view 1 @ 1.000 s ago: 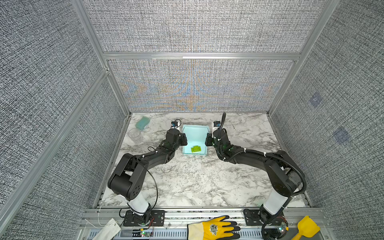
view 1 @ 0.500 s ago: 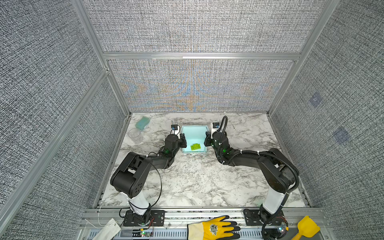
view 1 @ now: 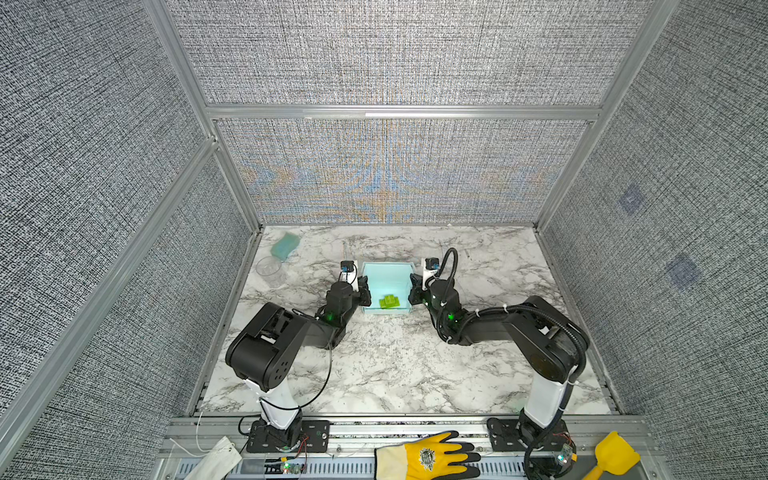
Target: Fold the paper box
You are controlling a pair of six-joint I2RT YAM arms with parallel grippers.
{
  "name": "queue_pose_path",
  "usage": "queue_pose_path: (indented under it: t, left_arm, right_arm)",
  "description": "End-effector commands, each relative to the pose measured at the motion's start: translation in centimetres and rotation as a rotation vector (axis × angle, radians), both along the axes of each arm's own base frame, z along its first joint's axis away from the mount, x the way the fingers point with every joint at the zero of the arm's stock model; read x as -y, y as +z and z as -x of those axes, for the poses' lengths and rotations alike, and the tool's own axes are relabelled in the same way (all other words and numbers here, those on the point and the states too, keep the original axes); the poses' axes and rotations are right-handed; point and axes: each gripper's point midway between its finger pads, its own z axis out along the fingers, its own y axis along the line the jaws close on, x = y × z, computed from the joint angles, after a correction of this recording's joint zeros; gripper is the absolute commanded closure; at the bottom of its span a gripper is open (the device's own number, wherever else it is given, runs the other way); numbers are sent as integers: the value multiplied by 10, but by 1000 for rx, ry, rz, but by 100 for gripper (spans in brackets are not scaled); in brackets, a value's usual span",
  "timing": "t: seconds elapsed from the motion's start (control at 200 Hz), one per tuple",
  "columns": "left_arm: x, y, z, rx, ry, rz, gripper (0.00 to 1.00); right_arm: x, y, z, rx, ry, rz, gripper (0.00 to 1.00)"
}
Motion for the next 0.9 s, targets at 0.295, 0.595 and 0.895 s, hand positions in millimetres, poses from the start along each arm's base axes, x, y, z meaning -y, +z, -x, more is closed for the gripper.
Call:
queue_pose_path:
  t: [0.295,0.595,0.895]
  left_arm:
    - [4,6,17,35,-57,52,79]
    - [2,7,35,8,-92,68,61]
    - [-3,11,60,-49,-134,71,42]
  right_arm:
    - [-13,6,17,51,30,-22,100]
    - [-12,3,25,73,46,18,100]
    - [-14,8,25,82,78,37,100]
